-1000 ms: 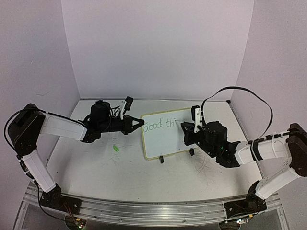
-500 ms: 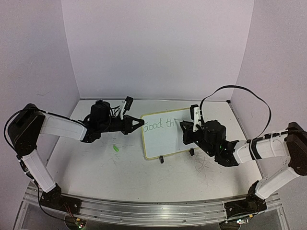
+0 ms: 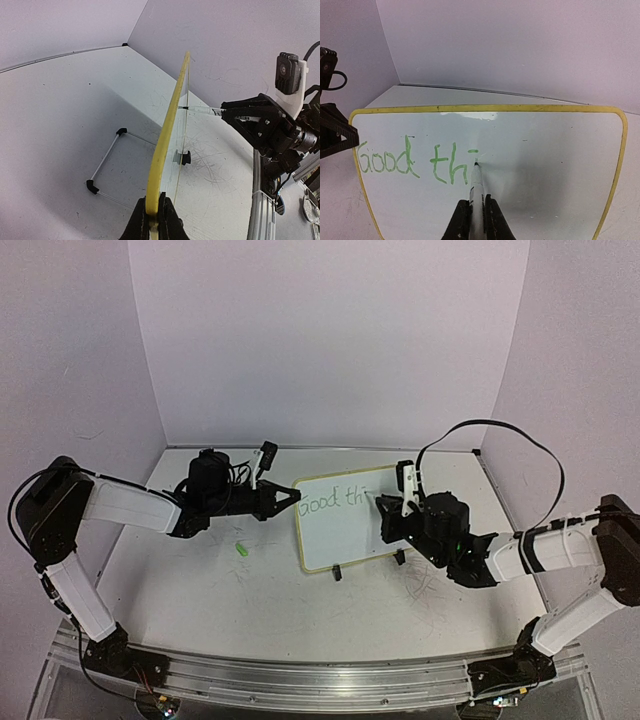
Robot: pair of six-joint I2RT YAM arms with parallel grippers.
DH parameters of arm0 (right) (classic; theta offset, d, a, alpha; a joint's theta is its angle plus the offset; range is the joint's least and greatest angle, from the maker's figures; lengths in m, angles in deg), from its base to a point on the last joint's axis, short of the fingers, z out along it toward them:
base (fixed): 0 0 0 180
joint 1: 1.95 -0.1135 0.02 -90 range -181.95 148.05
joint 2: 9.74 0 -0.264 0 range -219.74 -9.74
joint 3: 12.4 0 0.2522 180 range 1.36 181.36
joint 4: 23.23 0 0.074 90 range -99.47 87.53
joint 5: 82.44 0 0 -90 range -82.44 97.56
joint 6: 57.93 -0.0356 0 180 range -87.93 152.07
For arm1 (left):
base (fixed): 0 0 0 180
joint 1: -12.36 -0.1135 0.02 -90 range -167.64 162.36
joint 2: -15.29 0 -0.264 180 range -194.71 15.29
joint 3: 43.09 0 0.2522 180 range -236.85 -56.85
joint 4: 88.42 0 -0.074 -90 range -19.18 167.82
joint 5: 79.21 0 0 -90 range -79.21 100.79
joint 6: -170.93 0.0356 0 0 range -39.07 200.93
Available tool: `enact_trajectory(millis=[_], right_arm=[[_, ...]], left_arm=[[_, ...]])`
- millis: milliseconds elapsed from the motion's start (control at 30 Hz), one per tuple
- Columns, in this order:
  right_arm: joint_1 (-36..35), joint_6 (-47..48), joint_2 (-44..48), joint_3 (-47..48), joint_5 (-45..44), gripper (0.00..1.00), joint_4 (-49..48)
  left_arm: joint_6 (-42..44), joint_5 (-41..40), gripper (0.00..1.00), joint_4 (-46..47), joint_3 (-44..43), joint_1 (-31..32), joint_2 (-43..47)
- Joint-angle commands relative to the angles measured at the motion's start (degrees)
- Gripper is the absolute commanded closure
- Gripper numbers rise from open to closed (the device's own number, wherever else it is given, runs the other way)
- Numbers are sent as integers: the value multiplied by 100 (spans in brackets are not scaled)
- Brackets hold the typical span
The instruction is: Write a sentence on the whiteboard
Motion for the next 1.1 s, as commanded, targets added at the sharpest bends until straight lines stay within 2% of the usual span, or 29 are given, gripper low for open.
enact_trajectory(millis=[0, 800, 1067], right_arm=[[1, -156, -40, -18, -47, 100, 73], [-86, -304, -48, -114, -4, 100, 223], [-54, -65, 393, -123, -134, 100, 63]], left_arm=[[344, -326, 100, 160, -10, -37, 227], [350, -343, 100, 156, 6, -41, 234], [350, -330, 100, 152, 1, -40, 236]])
